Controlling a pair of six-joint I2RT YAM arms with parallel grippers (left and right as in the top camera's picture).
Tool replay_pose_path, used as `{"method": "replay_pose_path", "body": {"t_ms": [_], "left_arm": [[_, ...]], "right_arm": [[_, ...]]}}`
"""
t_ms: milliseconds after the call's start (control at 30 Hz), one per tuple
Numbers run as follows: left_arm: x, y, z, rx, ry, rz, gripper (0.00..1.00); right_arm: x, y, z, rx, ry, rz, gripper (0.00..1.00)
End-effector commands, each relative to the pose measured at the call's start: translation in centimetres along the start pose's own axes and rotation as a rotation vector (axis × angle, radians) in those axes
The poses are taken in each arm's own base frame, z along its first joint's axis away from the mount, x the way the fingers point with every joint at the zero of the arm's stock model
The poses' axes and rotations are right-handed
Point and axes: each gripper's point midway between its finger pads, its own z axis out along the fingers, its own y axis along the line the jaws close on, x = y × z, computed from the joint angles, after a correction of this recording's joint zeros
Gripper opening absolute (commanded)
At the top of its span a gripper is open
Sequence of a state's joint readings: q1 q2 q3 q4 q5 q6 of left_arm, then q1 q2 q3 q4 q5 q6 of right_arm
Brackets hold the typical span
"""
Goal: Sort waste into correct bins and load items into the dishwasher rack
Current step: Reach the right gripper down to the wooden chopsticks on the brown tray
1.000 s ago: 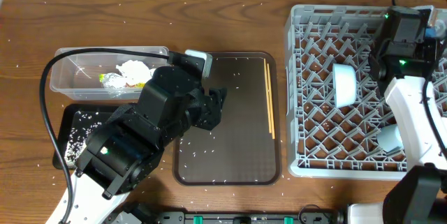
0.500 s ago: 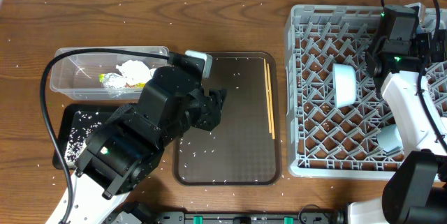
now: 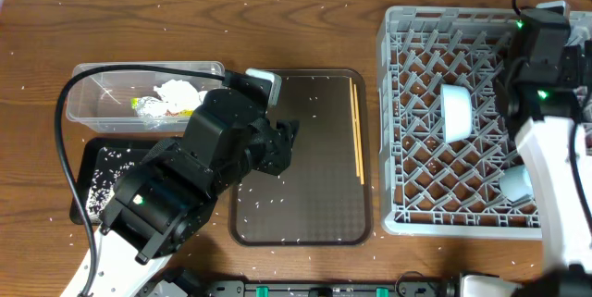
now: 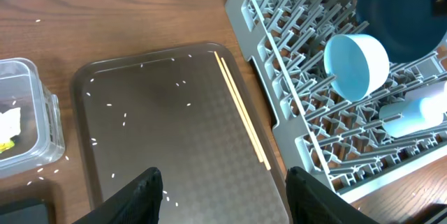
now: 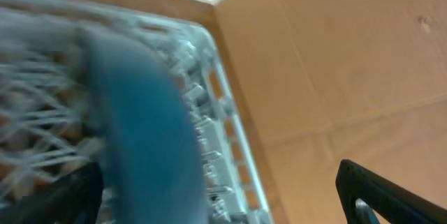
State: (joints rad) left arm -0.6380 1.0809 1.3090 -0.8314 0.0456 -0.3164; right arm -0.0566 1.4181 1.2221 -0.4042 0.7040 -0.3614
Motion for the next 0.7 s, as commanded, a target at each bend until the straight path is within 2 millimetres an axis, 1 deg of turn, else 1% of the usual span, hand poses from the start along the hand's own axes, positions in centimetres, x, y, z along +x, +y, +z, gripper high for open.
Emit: {"method": "replay_pose_path", "body": {"t_ms": [0,67,133,267,333,400,467,500,533,633,667], "left_arm": [[-0.6,-0.2,-0.7,0.004,-0.026,0.011,0.58],[-0.7,-0.1,-0.7,-0.001,-0.028,0.011,0.58],[-0.8,0.3,-0.8,-0.026,-0.038,0.015,0.58],[-0.9,0.8,-0.5,-0.054,-0.039,0.076,0.58],[-0.6,0.9,0.2,-0.064,-0.011,0.132,0.58],[0.2,1.2,1.4,-0.080,0.041,0.178,0.58],[1.0,1.5,2.9,-0.095,0.096,0.188,0.58],[1.4,1.7,3.9,-0.105,0.129,0.189,0.58],[1.9,1.8,4.8,-0.114,0.160,0.190,0.58],[3.3,2.0,7.5,-0.123,0.244,0.191,0.58],[3.7,2.2,8.3,-0.131,0.269,0.192,0.58]], "right_arm": [[-2.3,1.9,-3.4,-0.184,-0.124,0.045,0.99],[-2.7,2.2,-5.1,-0.233,-0.147,0.107,0.99],[-2.8,3.0,-7.2,-0.316,-0.161,0.186,0.99],[-2.1,5.0,-12.6,-0.570,-0.147,0.364,0.99],[-1.4,5.4,-14.9,-0.682,-0.122,0.445,0.99],[-1.0,5.8,-16.9,-0.789,-0.084,0.543,0.96],[-0.4,6.2,-18.3,-0.860,-0.059,0.556,0.94],[0.0,6.4,-18.7,-0.883,-0.047,0.549,0.90],[0.5,6.6,-19.0,-0.901,-0.029,0.539,0.88],[2.3,7.2,-19.1,-0.905,0.047,0.507,0.88],[2.9,7.4,-19.1,-0.902,0.072,0.498,0.85]]}}
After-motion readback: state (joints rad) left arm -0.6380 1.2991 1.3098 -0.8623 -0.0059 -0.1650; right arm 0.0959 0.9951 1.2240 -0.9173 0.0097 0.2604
